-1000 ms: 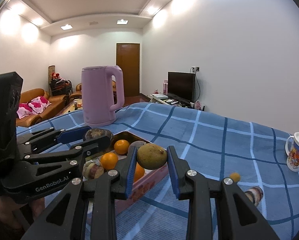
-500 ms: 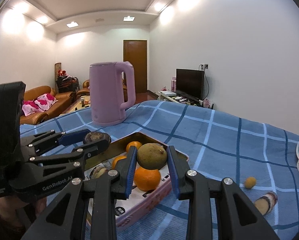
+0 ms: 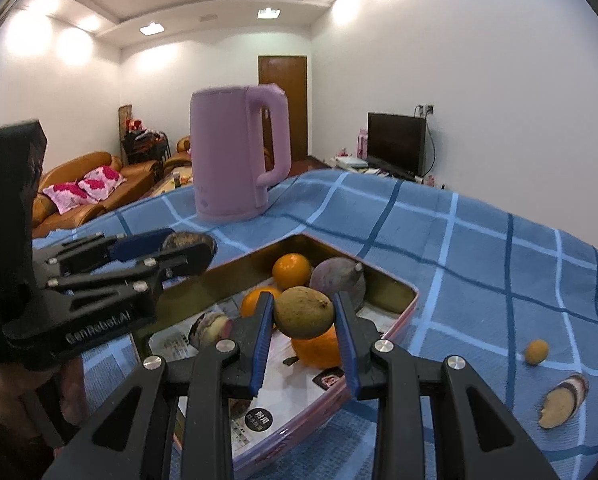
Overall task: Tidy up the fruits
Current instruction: 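Lower the root into the tin and open the left gripper while the right releases the yellow fruit, then move both open grippers back from the tin to the remaining pile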
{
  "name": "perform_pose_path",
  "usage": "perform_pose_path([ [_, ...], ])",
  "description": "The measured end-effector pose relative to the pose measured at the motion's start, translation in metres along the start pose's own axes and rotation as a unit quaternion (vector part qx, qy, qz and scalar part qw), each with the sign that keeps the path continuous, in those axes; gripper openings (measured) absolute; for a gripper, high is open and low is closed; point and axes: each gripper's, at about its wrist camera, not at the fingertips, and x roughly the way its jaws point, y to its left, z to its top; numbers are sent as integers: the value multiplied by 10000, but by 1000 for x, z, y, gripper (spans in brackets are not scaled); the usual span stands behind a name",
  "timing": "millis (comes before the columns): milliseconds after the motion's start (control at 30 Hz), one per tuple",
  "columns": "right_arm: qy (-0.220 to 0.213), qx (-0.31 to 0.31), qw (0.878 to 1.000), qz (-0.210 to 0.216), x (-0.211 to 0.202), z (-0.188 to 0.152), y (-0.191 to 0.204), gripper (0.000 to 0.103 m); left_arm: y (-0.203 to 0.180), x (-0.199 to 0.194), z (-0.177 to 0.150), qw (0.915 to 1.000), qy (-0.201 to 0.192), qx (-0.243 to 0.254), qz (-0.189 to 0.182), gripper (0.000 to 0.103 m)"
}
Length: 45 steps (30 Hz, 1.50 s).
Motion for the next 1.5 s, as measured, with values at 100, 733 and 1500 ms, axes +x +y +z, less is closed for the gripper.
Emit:
perform_pose_path([
  [100,95,-7,10000,29,6,0,1,32,1,3,0,10000,76,-5,-29,45],
  [733,-32,102,9996,-272,-17,-2,-24,56,-32,-14,8,9994,-60,215,-279,86],
  [1500,1153,1228,9806,-1005,-46,-53,-208,59,-190,20,36,9857,416,1172,-1135,100],
])
